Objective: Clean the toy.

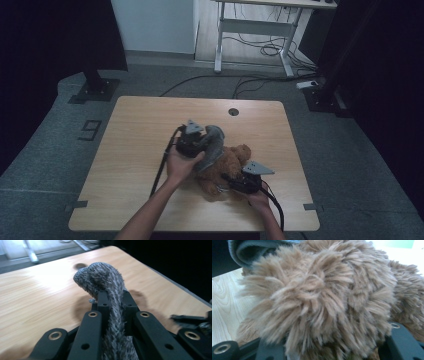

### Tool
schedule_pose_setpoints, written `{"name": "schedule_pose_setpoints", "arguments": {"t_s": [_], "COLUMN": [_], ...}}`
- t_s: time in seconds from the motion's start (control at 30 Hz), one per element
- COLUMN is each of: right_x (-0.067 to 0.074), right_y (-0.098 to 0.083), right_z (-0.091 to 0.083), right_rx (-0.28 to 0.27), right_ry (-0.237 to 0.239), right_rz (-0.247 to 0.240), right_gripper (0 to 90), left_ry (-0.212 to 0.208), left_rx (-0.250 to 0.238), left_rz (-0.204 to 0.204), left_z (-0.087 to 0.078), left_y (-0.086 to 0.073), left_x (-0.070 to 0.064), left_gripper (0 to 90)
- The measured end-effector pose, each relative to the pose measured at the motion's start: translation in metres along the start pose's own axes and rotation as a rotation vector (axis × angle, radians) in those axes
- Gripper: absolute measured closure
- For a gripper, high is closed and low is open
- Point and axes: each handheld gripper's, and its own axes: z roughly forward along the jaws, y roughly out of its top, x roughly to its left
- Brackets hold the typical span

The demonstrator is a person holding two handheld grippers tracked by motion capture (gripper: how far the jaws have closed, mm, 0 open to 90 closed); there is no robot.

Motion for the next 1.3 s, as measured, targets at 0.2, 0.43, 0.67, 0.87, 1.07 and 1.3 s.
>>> {"name": "schedule_pose_setpoints", "arguments": {"t_s": [0.2, 0.43, 0.67, 0.87, 1.07, 1.3], "right_x": [-0.001, 0.001, 0.002, 0.001, 0.001, 0.002], "right_y": [0.0, -0.001, -0.001, 0.0, 0.0, 0.0], "right_z": [0.0, 0.0, 0.0, 0.0, 0.0, 0.001], "right_rx": [-0.003, 0.005, 0.008, 0.011, 0.008, 0.007], "right_ry": [0.004, 0.002, 0.002, 0.003, 0.002, 0.005], "right_rz": [0.002, -0.005, -0.016, -0.012, -0.012, -0.011], "right_gripper": [45.2, 44.4, 44.1, 44.2, 44.1, 44.1], "left_ry": [-0.078, -0.035, 0.01, 0.068, 0.126, 0.157], "left_rx": [0.028, 0.086, 0.06, 0.058, 0.055, 0.03], "left_rz": [0.015, 0.003, 0.025, 0.023, -0.006, -0.098], "left_z": [0.031, 0.044, 0.026, 0.005, -0.014, -0.035], "left_y": [0.006, -0.016, -0.028, -0.04, -0.054, -0.073], "left_x": [-0.026, -0.018, -0.011, 0.008, 0.033, 0.067], "left_gripper": [80.6, 80.3, 80.2, 80.2, 80.3, 80.3]}}
